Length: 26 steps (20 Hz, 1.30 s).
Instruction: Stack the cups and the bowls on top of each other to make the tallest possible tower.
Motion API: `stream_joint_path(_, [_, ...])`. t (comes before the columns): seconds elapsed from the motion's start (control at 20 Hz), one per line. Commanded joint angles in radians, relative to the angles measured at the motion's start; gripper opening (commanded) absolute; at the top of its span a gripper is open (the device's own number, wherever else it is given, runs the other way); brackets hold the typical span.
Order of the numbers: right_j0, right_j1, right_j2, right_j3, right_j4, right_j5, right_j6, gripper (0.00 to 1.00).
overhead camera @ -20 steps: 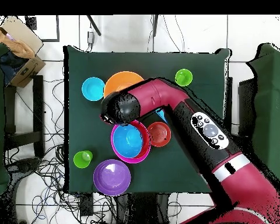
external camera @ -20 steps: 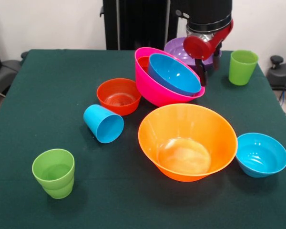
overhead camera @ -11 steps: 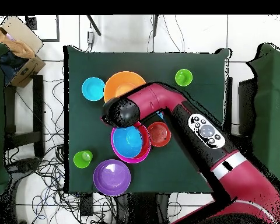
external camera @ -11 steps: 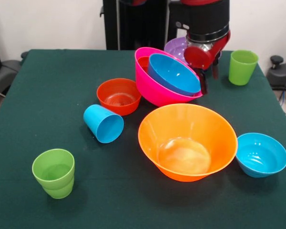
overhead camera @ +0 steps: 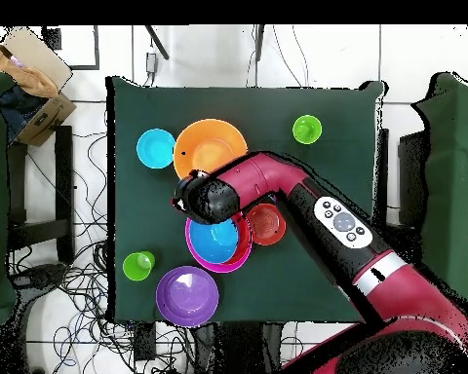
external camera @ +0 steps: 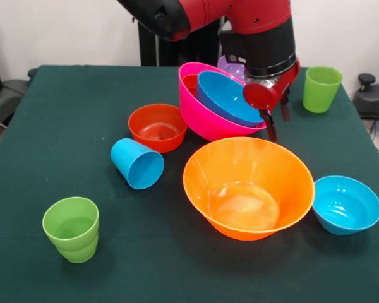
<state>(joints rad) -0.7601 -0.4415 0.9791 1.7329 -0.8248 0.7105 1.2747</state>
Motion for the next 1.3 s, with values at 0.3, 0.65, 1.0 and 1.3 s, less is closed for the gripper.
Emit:
stream_joint_path(0.3, [-0.004, 0.083, -0.037, 0.049, -0.149, -0.077, -0.247, 1.0])
stream_joint_path(0.65, [0.012, 0.105, -0.074, 0.062, -0.274, -0.21, -0.151, 1.0])
stream_joint_path(1.0, [0.045, 0.095, -0.115, 0.067, -0.354, -0.286, -0.087, 1.0])
stream_joint_path(1.3, [0.144, 0.037, -0.202, 0.065, -0.45, -0.396, 0.07, 1.0])
